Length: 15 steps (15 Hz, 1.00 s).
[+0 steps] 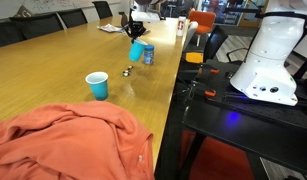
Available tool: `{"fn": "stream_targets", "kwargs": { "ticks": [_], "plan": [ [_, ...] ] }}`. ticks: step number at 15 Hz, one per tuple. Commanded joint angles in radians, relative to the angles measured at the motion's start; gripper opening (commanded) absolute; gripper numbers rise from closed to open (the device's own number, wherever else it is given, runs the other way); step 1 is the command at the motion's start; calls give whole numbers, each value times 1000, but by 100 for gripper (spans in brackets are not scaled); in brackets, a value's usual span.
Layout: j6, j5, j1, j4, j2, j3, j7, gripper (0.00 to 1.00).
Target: Move the blue cup at the right forward
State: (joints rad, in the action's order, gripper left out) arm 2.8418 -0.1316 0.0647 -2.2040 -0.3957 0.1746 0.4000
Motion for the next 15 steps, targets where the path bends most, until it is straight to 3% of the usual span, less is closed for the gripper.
{"fn": "stream_targets", "kwargs": {
  "ticks": [1, 10, 15],
  "plan": [
    [-80, 74, 77, 202, -111, 49, 123, 1],
    [-346, 123, 116, 756, -451, 67, 265, 1],
    [-461, 160, 100, 960, -615, 71, 303, 1]
  ]
}}
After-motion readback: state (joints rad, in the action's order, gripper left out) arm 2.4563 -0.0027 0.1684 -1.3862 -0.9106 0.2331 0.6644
